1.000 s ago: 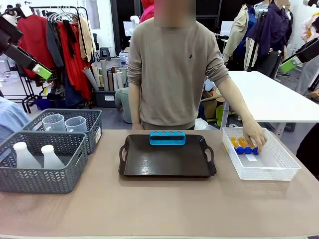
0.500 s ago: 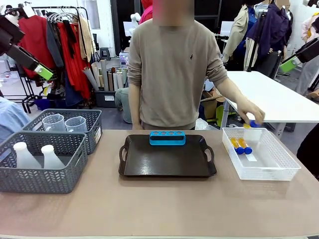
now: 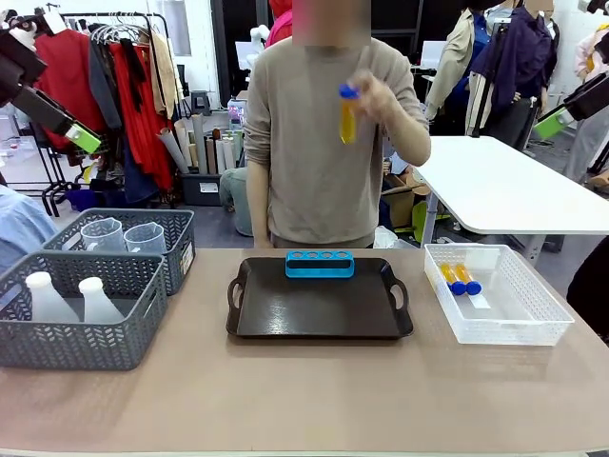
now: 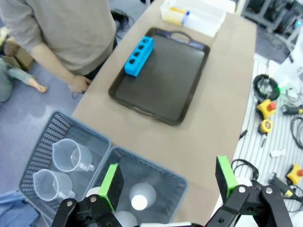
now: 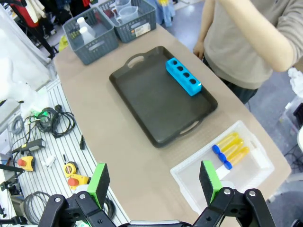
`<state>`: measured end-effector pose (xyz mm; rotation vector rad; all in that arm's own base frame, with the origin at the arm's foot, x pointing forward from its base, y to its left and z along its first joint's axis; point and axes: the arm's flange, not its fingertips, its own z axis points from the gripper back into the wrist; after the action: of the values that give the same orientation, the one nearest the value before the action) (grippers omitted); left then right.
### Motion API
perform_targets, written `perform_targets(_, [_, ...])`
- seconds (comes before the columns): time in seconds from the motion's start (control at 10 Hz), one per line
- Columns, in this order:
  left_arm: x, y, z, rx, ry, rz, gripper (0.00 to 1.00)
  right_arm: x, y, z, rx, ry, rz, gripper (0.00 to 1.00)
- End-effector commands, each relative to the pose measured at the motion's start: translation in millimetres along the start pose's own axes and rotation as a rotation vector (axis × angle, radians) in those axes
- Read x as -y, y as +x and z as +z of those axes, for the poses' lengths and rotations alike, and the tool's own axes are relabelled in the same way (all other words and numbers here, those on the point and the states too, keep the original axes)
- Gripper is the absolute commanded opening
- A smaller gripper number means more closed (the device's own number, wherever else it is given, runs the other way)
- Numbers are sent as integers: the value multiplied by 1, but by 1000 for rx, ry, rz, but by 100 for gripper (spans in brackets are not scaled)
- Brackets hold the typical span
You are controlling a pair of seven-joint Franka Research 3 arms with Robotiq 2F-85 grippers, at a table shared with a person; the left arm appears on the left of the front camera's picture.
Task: Prepare the laboratory tools.
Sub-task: Pick up one Large Measuring Cup and place it on the Handle tray.
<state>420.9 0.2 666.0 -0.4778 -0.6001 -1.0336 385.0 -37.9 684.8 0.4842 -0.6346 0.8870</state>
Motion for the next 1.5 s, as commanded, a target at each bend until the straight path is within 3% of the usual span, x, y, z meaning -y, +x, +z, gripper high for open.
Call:
perform_targets(0.0, [-10,11,-18,-172,54,-72,100,-1,1,1,12,7,9,100])
perform_targets(0.1, [-20,14,-42,-262,134,-91,100,-1,1,1,12,7,9,100])
perform_targets(0.3, [-34,15,-81,-395,152,-43,100,-1,1,1,12,7,9,100])
perform_targets(0.4, [-45,10,-105,-468,258,64,100,-1,1,1,12,7,9,100])
perform_targets(0.6, [-71,-14,-139,-509,436,206,100,-1,1,1,12,7,9,100])
perform_targets(0.7, [-74,-23,-150,-521,413,242,100,-1,1,1,12,7,9,100])
perform_targets(0.8, [-73,-26,-151,-462,362,249,100,-1,1,1,12,7,9,100])
perform_targets(0.9, [-79,-17,-143,-490,388,172,100,-1,1,1,12,7,9,100])
perform_targets(1.2, [-81,-23,-153,-492,390,210,100,-1,1,1,12,7,9,100])
perform_targets(1.3, [-77,-18,-142,-556,408,268,100,-1,1,1,12,7,9,100])
perform_targets(1.4, [-91,-16,-158,-628,426,332,100,-1,1,1,12,7,9,100])
